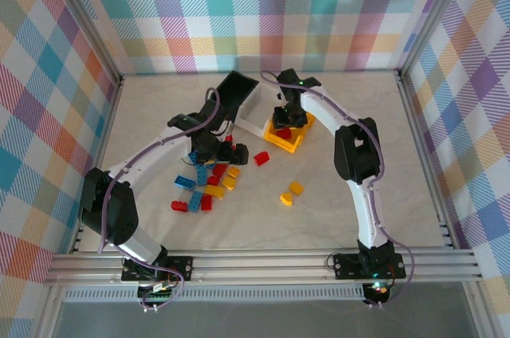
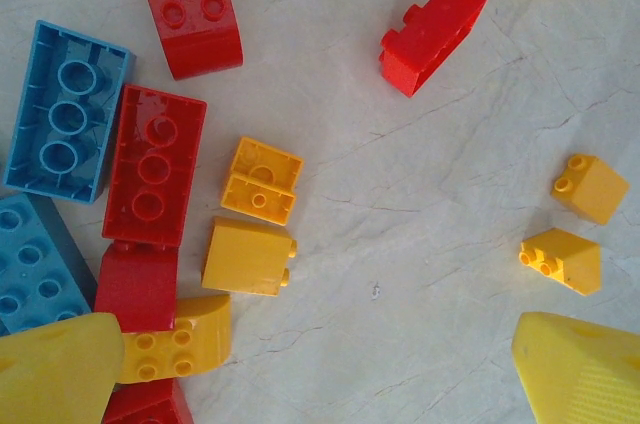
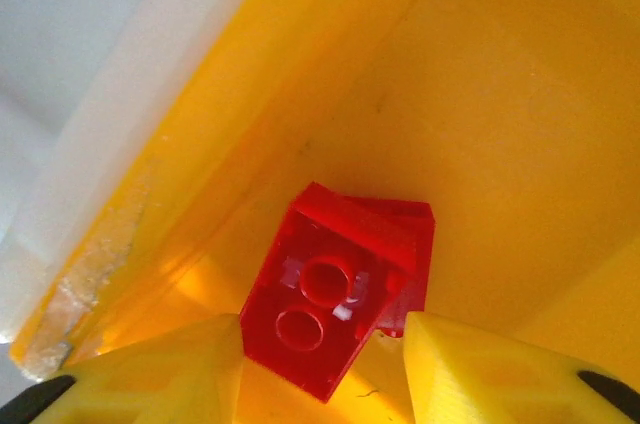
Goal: Sort the legos into containers by color
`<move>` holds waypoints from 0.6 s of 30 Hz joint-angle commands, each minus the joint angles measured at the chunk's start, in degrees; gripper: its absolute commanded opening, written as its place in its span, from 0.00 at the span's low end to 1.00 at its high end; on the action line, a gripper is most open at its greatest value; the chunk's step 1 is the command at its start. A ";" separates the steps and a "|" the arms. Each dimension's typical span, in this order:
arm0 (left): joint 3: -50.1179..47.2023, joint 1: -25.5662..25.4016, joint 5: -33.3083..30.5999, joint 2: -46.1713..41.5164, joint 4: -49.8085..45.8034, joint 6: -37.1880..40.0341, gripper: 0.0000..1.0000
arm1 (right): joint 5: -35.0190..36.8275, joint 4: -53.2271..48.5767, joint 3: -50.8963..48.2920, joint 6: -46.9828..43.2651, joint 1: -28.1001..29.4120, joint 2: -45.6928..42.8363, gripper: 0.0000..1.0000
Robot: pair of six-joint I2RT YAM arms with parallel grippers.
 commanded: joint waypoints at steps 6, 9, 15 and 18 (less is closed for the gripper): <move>0.46 -0.75 2.02 1.17 0.07 0.46 1.00 | -0.85 -1.73 0.21 -0.29 -0.13 -6.54 0.49; 0.45 -1.70 1.93 1.41 0.52 -0.05 0.99 | -1.48 -1.81 -3.54 -0.30 -0.07 -12.50 0.49; 1.03 -9.51 -1.03 1.93 1.09 0.47 0.98 | -1.11 0.07 -20.61 0.96 -0.53 -28.92 0.57; 1.02 -14.78 -0.81 3.02 2.56 -0.46 0.97 | -1.27 0.21 -29.19 2.75 -2.00 -35.32 0.63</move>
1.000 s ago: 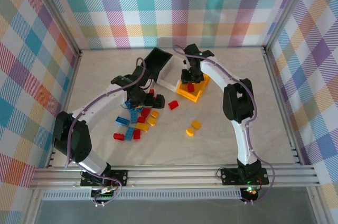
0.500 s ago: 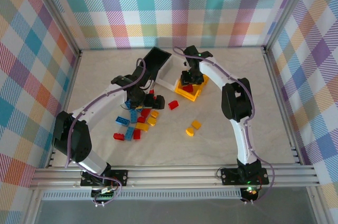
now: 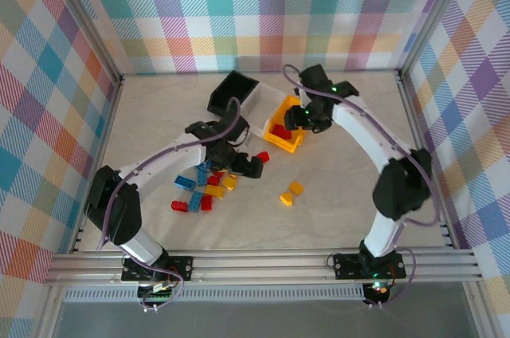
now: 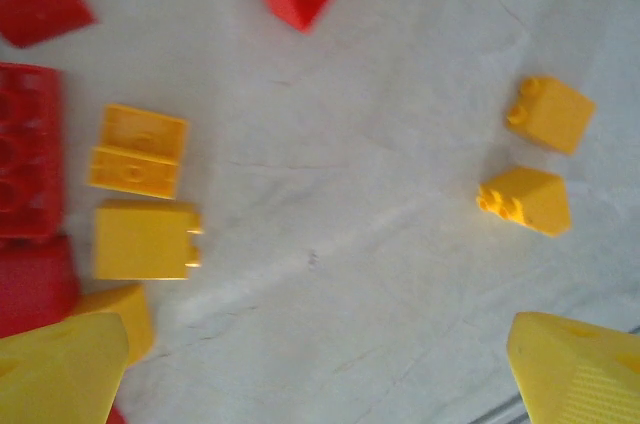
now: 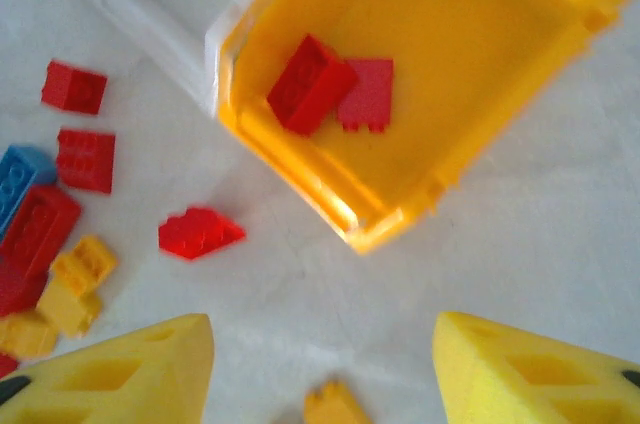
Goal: Sort the legos into containers by color
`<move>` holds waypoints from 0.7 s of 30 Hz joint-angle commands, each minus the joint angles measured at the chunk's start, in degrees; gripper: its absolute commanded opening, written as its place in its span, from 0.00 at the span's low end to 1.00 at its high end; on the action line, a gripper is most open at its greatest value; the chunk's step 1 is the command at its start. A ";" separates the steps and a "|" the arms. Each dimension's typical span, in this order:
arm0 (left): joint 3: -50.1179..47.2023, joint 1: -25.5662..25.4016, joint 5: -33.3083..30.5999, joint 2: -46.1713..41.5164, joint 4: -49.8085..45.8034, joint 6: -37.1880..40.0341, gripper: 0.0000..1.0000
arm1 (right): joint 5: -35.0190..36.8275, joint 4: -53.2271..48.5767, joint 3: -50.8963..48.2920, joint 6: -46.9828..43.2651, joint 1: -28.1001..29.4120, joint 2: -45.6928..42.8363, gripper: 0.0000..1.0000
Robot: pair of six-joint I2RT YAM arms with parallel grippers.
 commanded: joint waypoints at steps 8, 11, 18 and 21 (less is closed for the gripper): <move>6.23 -18.21 -2.79 12.32 2.71 -1.61 0.92 | -3.46 1.05 -19.31 5.46 -7.26 -14.12 0.70; 8.35 -19.58 -3.78 15.64 3.30 -2.63 0.91 | -3.57 0.72 -21.09 5.67 -7.91 -16.64 0.70; 10.51 -19.67 -4.29 19.77 3.56 -2.61 0.89 | -3.94 0.19 -24.29 5.48 -9.78 -21.29 0.70; 10.78 -19.78 -4.25 21.07 3.74 -2.44 0.88 | -4.99 0.28 -24.66 5.56 -10.34 -21.65 0.70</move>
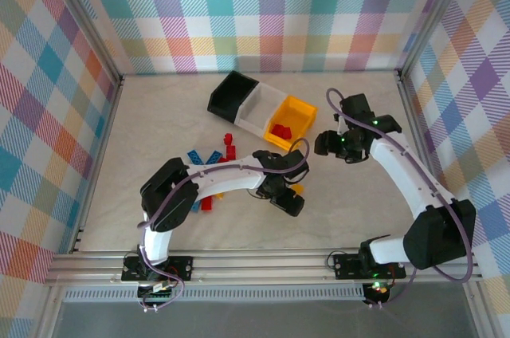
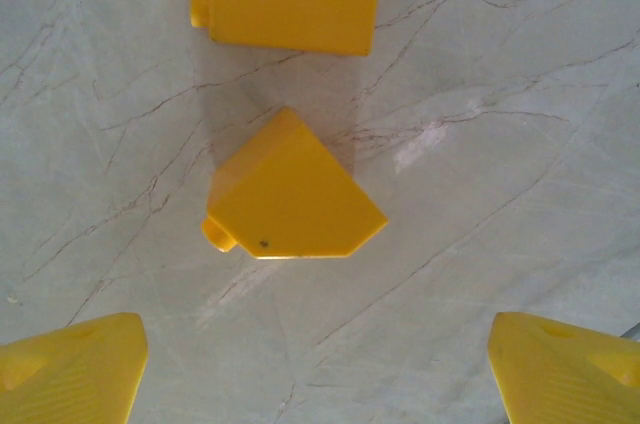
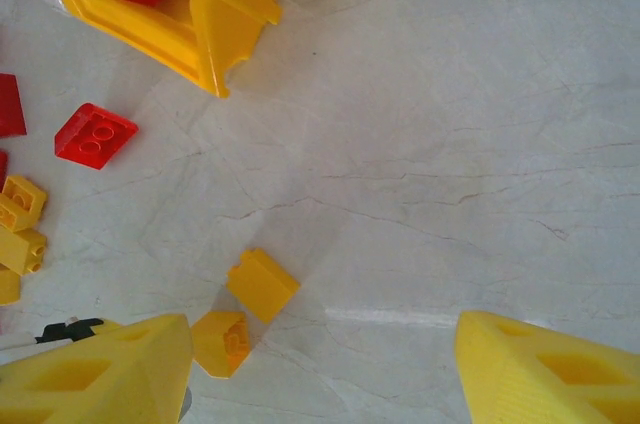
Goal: Sort the legos into containers by color
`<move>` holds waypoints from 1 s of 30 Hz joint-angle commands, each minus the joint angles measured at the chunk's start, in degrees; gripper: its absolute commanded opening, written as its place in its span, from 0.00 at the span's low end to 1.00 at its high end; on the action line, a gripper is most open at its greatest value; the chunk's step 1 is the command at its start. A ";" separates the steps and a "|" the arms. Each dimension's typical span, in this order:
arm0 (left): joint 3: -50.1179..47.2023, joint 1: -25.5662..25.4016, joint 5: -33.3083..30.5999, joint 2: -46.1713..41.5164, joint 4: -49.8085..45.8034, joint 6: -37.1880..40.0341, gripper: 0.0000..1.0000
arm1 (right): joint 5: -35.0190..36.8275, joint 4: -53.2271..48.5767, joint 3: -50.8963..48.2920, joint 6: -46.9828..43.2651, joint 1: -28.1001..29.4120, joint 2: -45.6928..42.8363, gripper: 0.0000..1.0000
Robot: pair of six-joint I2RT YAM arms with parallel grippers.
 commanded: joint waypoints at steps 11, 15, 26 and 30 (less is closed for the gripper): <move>6.23 -0.10 -2.39 7.07 -1.45 1.37 0.85 | -3.86 1.31 -1.67 1.90 -0.68 -0.55 0.70; 8.78 -0.11 -2.28 9.09 -2.58 2.09 0.80 | -4.21 1.77 -1.89 2.12 -0.68 -0.29 0.70; 6.57 -0.02 -2.88 7.53 -3.58 1.09 0.65 | -4.40 2.65 -1.78 2.38 -0.73 0.60 0.69; 5.07 0.06 -3.34 6.64 -2.89 0.55 0.60 | -4.56 2.95 -2.24 2.88 -0.69 0.21 0.69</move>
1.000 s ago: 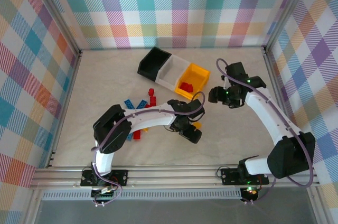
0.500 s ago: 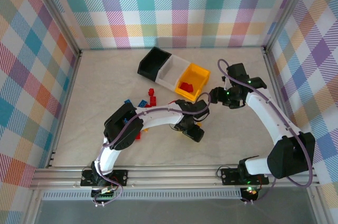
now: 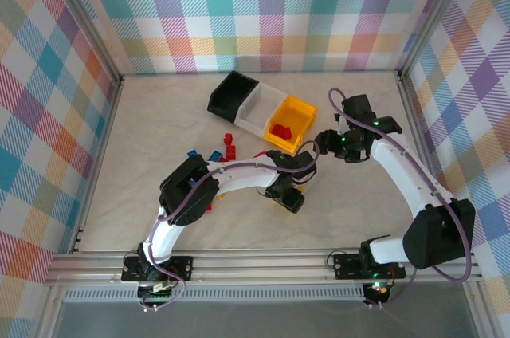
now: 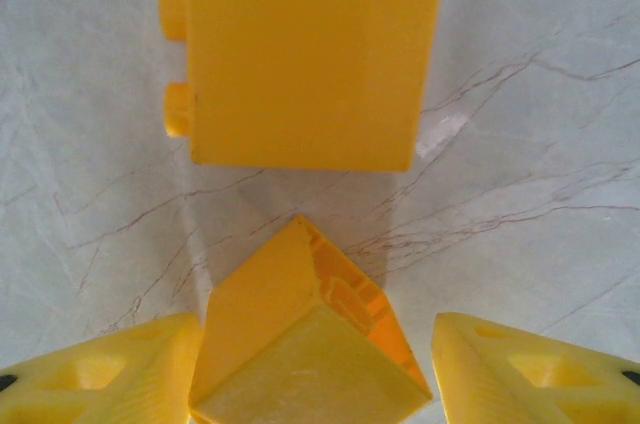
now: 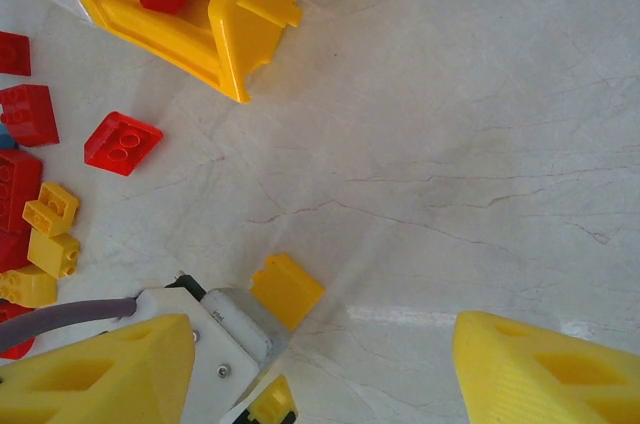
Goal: Sort the legos into containers by color
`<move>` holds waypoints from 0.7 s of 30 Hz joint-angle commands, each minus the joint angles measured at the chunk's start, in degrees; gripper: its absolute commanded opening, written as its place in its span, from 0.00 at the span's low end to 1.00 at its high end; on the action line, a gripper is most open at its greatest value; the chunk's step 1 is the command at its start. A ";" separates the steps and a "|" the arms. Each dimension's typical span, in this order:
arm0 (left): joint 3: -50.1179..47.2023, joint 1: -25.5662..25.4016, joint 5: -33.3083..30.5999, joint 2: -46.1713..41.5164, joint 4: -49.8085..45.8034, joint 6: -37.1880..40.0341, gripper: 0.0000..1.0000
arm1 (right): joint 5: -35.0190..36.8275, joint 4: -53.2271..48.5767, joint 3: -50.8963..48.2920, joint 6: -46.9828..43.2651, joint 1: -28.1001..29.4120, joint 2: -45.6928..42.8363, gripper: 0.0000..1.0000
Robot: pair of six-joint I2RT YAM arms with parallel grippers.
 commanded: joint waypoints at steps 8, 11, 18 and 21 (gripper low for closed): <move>-1.43 0.22 -1.90 -2.76 -0.91 -1.33 0.47 | -1.05 0.17 -1.47 1.25 -0.22 -1.33 0.69; -1.06 0.42 -1.88 -2.60 -1.04 -1.40 0.44 | -1.10 0.03 -1.65 1.34 -0.19 -1.68 0.69; -0.66 1.59 -2.60 -4.18 -2.47 -1.12 0.42 | -0.79 0.15 -1.98 1.16 -0.21 -1.95 0.69; -0.66 2.73 -3.12 -5.53 -3.17 -1.01 0.42 | -0.83 0.38 -2.25 1.17 -0.23 -1.95 0.69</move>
